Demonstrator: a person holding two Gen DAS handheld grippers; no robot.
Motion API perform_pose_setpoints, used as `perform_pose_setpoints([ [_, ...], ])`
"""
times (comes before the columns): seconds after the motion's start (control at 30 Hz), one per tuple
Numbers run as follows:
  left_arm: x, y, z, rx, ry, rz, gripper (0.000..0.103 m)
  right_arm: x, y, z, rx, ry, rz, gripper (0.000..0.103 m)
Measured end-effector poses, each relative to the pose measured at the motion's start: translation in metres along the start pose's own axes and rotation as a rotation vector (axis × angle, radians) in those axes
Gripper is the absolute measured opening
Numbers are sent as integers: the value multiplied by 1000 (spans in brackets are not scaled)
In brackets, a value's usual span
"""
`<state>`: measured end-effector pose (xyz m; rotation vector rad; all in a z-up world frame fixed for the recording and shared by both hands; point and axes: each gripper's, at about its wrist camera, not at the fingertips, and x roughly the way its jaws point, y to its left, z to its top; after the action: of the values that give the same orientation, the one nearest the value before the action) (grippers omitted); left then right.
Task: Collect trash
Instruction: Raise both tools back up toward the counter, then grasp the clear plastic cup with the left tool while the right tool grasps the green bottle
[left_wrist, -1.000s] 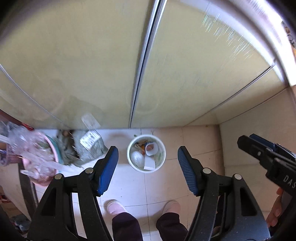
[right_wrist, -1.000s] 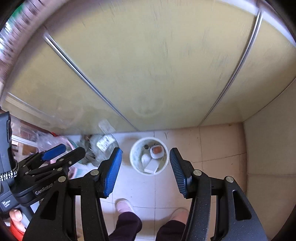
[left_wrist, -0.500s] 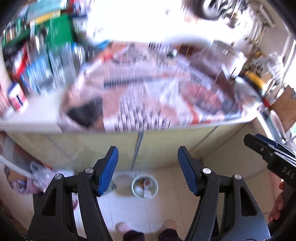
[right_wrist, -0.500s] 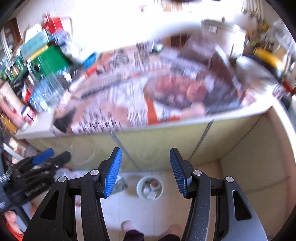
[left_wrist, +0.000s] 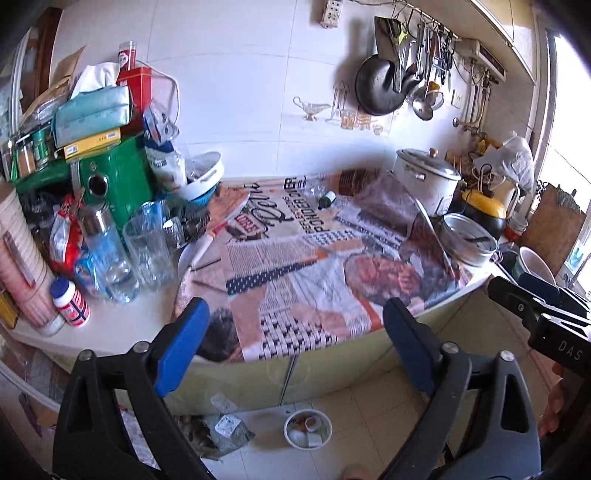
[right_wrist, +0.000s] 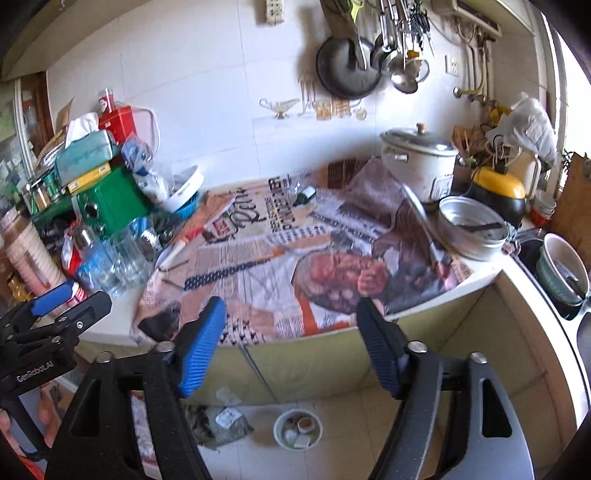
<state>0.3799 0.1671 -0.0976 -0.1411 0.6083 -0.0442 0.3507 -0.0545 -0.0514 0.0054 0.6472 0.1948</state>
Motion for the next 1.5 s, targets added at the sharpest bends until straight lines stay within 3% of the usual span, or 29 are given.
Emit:
perform_pose_setpoints([
  [0.17, 22, -2, 20, -6, -12, 11, 100, 16, -11, 21, 5, -36, -22, 80],
  [0.37, 81, -12, 52, -47, -9, 54, 100, 60, -38, 54, 11, -45, -9, 80],
  [0.63, 186, -36, 114, -151, 48, 130, 100, 157, -83, 126, -48, 45, 89, 80],
  [0.8, 258, -51, 142, -184, 74, 224, 100, 236, -102, 166, -89, 97, 135, 80],
  [1.0, 326, -48, 147, -239, 142, 290, 100, 351, -101, 193, -58, 191, 157, 80],
  [1.2, 366, -29, 138, -255, 204, 374, 100, 448, -80, 197, -9, 288, 205, 80],
  [1.4, 398, 2, 133, -299, 232, 428, 100, 514, -57, 193, 15, 365, 203, 79],
  [1.5, 413, 18, 135, -319, 235, 428, 100, 529, -52, 190, 24, 391, 201, 70],
])
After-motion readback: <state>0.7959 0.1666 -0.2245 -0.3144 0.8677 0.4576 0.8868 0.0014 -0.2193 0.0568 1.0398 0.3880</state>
